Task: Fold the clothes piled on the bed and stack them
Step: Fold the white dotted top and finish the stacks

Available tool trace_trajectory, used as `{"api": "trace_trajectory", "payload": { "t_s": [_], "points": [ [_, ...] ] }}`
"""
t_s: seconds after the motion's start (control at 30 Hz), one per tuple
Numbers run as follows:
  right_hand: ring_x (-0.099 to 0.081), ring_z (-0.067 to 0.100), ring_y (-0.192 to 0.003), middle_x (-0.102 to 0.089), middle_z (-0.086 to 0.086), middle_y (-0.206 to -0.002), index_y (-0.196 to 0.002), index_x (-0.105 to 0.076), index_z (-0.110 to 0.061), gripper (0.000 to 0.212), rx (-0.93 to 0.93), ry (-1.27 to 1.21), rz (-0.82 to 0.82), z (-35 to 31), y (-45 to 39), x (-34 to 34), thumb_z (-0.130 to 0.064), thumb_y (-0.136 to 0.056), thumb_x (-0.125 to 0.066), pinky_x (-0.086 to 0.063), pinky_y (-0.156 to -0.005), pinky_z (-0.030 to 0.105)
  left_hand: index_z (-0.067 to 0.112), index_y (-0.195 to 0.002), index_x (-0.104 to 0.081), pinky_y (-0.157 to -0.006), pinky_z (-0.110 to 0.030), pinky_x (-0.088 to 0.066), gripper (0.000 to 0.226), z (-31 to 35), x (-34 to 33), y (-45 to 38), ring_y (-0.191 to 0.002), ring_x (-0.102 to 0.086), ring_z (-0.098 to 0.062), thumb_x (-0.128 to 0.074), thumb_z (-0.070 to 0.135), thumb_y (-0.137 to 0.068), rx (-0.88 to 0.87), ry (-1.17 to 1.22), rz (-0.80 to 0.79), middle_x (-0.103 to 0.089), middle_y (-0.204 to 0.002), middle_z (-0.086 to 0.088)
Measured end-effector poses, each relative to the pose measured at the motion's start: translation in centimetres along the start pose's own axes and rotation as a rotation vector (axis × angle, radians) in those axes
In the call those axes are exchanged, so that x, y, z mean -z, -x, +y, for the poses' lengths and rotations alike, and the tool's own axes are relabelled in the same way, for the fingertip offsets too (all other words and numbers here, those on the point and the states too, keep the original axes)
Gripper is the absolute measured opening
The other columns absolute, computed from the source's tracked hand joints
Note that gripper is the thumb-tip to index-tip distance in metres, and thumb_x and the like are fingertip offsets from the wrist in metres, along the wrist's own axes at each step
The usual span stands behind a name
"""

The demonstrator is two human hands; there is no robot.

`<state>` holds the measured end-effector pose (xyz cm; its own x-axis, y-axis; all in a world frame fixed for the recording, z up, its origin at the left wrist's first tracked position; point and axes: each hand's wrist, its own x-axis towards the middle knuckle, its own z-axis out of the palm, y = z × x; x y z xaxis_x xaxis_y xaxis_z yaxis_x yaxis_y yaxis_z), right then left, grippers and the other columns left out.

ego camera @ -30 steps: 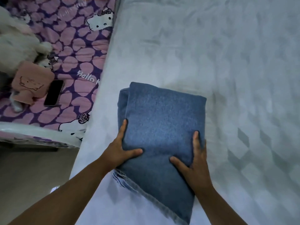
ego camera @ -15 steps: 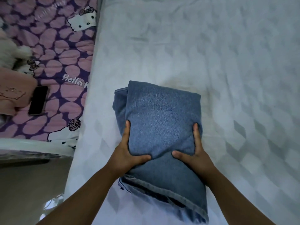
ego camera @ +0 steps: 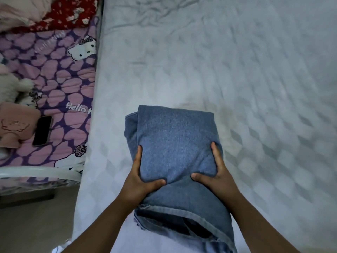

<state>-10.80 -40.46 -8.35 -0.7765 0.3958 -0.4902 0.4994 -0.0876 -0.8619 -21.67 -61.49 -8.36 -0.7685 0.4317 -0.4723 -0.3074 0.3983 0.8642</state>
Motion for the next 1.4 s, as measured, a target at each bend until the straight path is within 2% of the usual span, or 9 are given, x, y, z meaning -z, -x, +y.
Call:
{"api": "trace_trajectory", "payload": {
  "t_s": [0.13,0.47,0.57,0.7,0.83,1.07,1.23,1.33,1.4],
  "points": [
    [-0.047,0.008,-0.111,-0.038,-0.026,-0.116,-0.131,-0.020,-0.059,0.097,0.002,0.015,0.112,-1.6,3.1,4.9,-0.025,-0.067,-0.085,-0.038,-0.090,0.026,0.061,-0.135,-0.008,-0.098,-0.021,-0.037,0.117,3.4,-4.2,1.7,-0.128,-0.035,-0.001,-0.085,0.035,-0.052,-0.056,-0.008,-0.025,-0.027,-0.130,0.039],
    [-0.043,0.005,-0.112,-0.035,-0.013,-0.141,-0.141,0.010,-0.057,0.119,0.054,-0.026,0.230,-4.1,11.2,23.7,-0.029,-0.072,-0.082,-0.038,-0.088,0.022,0.051,-0.146,-0.001,-0.103,-0.033,-0.040,0.135,13.2,-21.2,5.8,-0.133,-0.035,-0.010,-0.087,0.046,-0.041,-0.156,-0.045,-0.156,-0.023,-0.150,0.020],
    [-0.044,0.003,-0.109,-0.040,-0.013,-0.133,-0.144,0.006,-0.053,0.116,0.101,0.020,0.259,-4.1,12.6,29.4,-0.030,-0.072,-0.081,-0.037,-0.087,0.018,0.057,-0.142,-0.007,-0.099,-0.039,-0.045,0.132,15.3,-26.5,6.8,-0.128,-0.042,-0.015,-0.088,0.048,-0.038,-0.137,-0.041,-0.171,-0.030,-0.147,0.016],
    [-0.046,0.005,-0.101,-0.039,-0.014,-0.114,-0.145,0.006,-0.050,0.114,0.130,0.054,0.279,-3.7,14.2,36.8,-0.032,-0.073,-0.080,-0.036,-0.081,0.016,0.055,-0.143,-0.010,-0.081,-0.027,-0.048,0.129,17.7,-33.8,7.5,-0.118,-0.047,-0.014,-0.088,0.040,-0.042,-0.149,-0.025,-0.178,-0.034,-0.137,0.018],
    [-0.048,0.015,-0.119,-0.041,-0.004,-0.140,-0.146,0.005,-0.049,0.115,0.132,0.048,0.333,-2.7,14.9,43.3,-0.034,-0.071,-0.081,-0.038,-0.092,0.023,0.052,-0.145,-0.008,-0.069,-0.014,-0.049,0.124,20.4,-40.3,7.2,-0.105,-0.050,0.004,-0.086,0.032,-0.050,-0.187,-0.056,-0.235,-0.039,-0.129,0.022],
    [-0.043,0.022,-0.130,-0.034,0.001,-0.151,-0.148,0.004,-0.045,0.115,0.107,0.072,0.412,-1.5,13.4,53.1,-0.031,-0.072,-0.081,-0.034,-0.096,0.023,0.055,-0.143,-0.005,-0.098,-0.036,-0.046,0.132,23.3,-49.7,4.2,-0.126,-0.044,-0.014,-0.087,0.050,-0.040,-0.190,-0.126,-0.299,-0.031,-0.145,0.015],
    [-0.040,0.013,-0.129,-0.032,-0.006,-0.148,-0.149,0.002,-0.042,0.115,0.100,0.104,0.442,-1.2,10.6,60.3,-0.027,-0.071,-0.082,-0.030,-0.096,0.019,0.062,-0.136,-0.005,-0.079,-0.013,-0.044,0.123,25.0,-57.1,0.7,-0.112,-0.044,-0.001,-0.083,0.051,-0.041,-0.212,-0.096,-0.308,-0.034,-0.126,0.031],
    [-0.027,0.000,-0.126,-0.021,-0.020,-0.139,-0.145,0.002,-0.046,0.115,0.122,0.133,0.435,-1.0,8.1,65.2,-0.027,-0.070,-0.083,-0.023,-0.097,0.011,0.056,-0.141,-0.001,-0.085,-0.016,-0.042,0.129,26.1,-61.4,-1.9,-0.118,-0.040,-0.006,-0.082,0.052,-0.041,-0.184,-0.087,-0.292,-0.030,-0.131,0.026],
    [-0.017,0.000,-0.135,-0.013,-0.023,-0.144,-0.136,0.005,-0.057,0.115,0.138,0.187,0.441,-1.0,7.1,67.9,-0.038,-0.067,-0.084,-0.019,-0.108,0.018,0.056,-0.143,0.000,-0.090,-0.024,-0.042,0.131,26.6,-63.7,-2.7,-0.120,-0.041,-0.007,-0.083,0.052,-0.041,-0.175,-0.079,-0.287,-0.029,-0.135,0.024]
  ]
}}
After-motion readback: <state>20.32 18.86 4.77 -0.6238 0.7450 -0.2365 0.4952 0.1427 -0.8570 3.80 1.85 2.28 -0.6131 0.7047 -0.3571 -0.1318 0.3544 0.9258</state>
